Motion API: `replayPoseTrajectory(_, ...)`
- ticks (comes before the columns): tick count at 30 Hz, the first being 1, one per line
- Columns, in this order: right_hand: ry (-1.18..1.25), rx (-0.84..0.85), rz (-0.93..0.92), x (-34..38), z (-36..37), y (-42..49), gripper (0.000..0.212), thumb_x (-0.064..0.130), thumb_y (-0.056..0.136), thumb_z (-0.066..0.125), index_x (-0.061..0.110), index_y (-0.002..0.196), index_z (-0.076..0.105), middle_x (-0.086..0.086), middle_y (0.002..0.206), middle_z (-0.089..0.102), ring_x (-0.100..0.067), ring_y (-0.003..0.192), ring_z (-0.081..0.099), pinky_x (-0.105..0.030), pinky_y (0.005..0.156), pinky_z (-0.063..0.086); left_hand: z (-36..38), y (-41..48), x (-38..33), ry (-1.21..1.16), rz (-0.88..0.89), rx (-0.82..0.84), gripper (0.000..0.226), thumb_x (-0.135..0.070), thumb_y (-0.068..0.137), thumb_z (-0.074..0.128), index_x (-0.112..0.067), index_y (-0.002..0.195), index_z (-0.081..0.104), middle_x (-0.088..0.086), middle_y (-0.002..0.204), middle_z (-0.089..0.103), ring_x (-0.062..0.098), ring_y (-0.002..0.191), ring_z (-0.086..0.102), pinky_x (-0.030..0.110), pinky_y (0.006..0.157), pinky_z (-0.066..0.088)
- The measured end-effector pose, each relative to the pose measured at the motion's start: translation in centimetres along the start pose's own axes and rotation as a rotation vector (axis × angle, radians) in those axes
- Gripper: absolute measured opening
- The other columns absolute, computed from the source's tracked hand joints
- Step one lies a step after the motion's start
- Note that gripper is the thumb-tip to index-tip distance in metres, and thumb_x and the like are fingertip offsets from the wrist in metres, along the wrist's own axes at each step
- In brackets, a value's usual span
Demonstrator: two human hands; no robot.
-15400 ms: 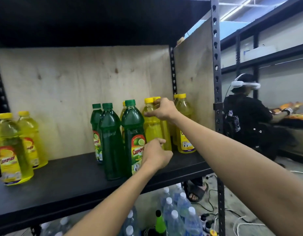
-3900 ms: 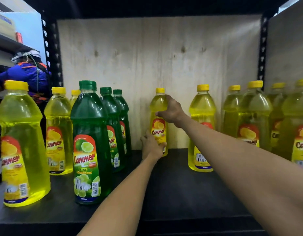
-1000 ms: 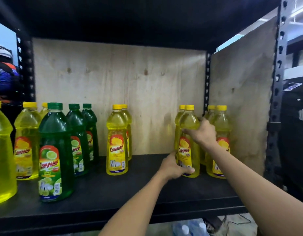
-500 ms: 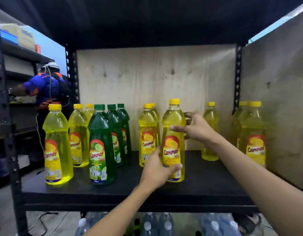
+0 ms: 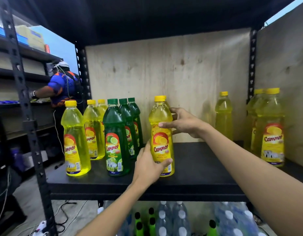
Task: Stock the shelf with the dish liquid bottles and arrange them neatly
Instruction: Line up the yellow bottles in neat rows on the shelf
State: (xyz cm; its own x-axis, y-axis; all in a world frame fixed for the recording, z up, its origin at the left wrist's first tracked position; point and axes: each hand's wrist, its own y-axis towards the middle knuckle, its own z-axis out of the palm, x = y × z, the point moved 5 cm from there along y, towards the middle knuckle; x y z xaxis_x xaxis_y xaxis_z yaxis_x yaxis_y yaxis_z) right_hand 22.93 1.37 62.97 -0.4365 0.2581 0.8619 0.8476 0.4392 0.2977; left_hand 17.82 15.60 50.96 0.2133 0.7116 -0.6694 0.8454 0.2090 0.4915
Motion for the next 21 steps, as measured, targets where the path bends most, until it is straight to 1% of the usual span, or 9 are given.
replayPoseTrajectory(4, -0.034, -0.028, 0.012, -0.4, 0.3, -0.4, 0.085, 0.024, 0.078, 0.084, 0.013, 0.149, 0.039, -0.006, 0.122, 0.068, -0.021, 0.104, 0.07, -0.044, 0.09, 0.059, -0.1, -0.9, -0.5, 0.019, -0.015, 0.023, 0.111, -0.061, 0.071, 0.079, -0.027, 0.157, 0.018, 0.002, 0.14, 0.047, 0.023, 0.131, 0.049, 0.043, 0.108, 0.044)
replayPoseTrajectory(7, -0.138, -0.017, 0.022, 0.2, -0.8, -2.1, 0.074, 0.021, 0.082, 0.081, 0.015, 0.146, 0.045, -0.005, 0.117, 0.067, -0.012, 0.097, 0.067, -0.022, 0.073, 0.054, -0.6, -2.9, -2.4, 0.135, 0.052, -0.09, 0.123, -0.044, 0.076, 0.083, -0.022, 0.16, -0.003, 0.007, 0.157, 0.016, 0.026, 0.147, 0.024, 0.039, 0.115, 0.033)
replayPoseTrajectory(10, -0.299, -0.312, -0.037, 0.7, -6.4, -5.0, 0.055, 0.025, 0.078, 0.084, 0.023, 0.13, 0.065, -0.005, 0.117, 0.069, -0.015, 0.101, 0.067, -0.026, 0.078, 0.054, -0.7, -5.3, -7.3, 0.366, 0.505, -0.349, 0.094, -0.03, 0.08, 0.076, -0.022, 0.158, 0.024, 0.012, 0.156, 0.025, 0.03, 0.149, 0.024, 0.043, 0.118, 0.034)
replayPoseTrajectory(12, -0.393, -0.617, -0.06, 0.5, -11.5, -7.6, 0.04, 0.026, 0.077, 0.082, 0.025, 0.116, 0.072, -0.003, 0.111, 0.071, -0.018, 0.099, 0.067, -0.03, 0.087, 0.054, 1.2, -6.2, -10.4, 0.392, 0.768, -0.355, 0.067, -0.024, 0.081, 0.069, -0.024, 0.145, 0.049, 0.008, 0.146, 0.045, 0.027, 0.142, 0.039, 0.041, 0.112, 0.043)
replayPoseTrajectory(13, -0.456, -0.769, -0.048, 0.1, -14.0, -9.0, 0.039, 0.025, 0.077, 0.08, 0.024, 0.115, 0.072, -0.004, 0.11, 0.071, -0.021, 0.102, 0.066, -0.032, 0.089, 0.051, 2.5, -6.4, -11.6, 0.367, 0.817, -0.299, 0.057, -0.023, 0.081, 0.068, -0.027, 0.137, 0.057, 0.002, 0.137, 0.051, 0.022, 0.134, 0.048, 0.036, 0.103, 0.049)
replayPoseTrajectory(15, -0.554, -1.008, 0.031, -1.2, -18.7, -11.4, 0.047, 0.026, 0.075, 0.077, 0.022, 0.12, 0.065, -0.012, 0.116, 0.066, -0.033, 0.112, 0.06, -0.036, 0.094, 0.046, 5.3, -6.1, -14.1, 0.319, 0.742, -0.12, 0.043, -0.028, 0.084, 0.064, -0.035, 0.126, 0.06, -0.012, 0.125, 0.054, 0.011, 0.115, 0.058, 0.027, 0.082, 0.055)
replayPoseTrajectory(16, -0.562, -1.07, 0.103, -2.1, -20.5, -12.2, 0.054, 0.028, 0.075, 0.077, 0.021, 0.126, 0.06, -0.018, 0.122, 0.061, -0.039, 0.117, 0.055, -0.039, 0.099, 0.043, 6.9, -5.7, -14.9, 0.297, 0.665, -0.021, 0.039, -0.032, 0.087, 0.061, -0.039, 0.125, 0.058, -0.016, 0.123, 0.053, 0.009, 0.11, 0.059, 0.027, 0.079, 0.054)
replayPoseTrajectory(19, -0.4, -1.058, 0.303, -5.9, -24.3, -12.9, 0.082, 0.037, 0.072, 0.083, 0.019, 0.14, 0.043, -0.023, 0.138, 0.048, -0.044, 0.129, 0.045, -0.049, 0.108, 0.04, 11.9, -3.2, -16.5, 0.112, 0.417, 0.221, 0.042, -0.037, 0.088, 0.063, -0.041, 0.129, 0.054, -0.018, 0.125, 0.055, 0.01, 0.108, 0.061, 0.033, 0.091, 0.054)
replayPoseTrajectory(21, -0.306, -0.98, 0.331, -7.8, -25.1, -12.3, 0.098, 0.044, 0.063, 0.088, 0.021, 0.144, 0.037, -0.018, 0.137, 0.054, -0.039, 0.125, 0.054, -0.051, 0.101, 0.049, 14.7, -1.6, -17.1, -0.02, 0.289, 0.319, 0.048, -0.034, 0.087, 0.068, -0.037, 0.133, 0.055, -0.014, 0.126, 0.06, 0.009, 0.107, 0.062, 0.033, 0.095, 0.054)
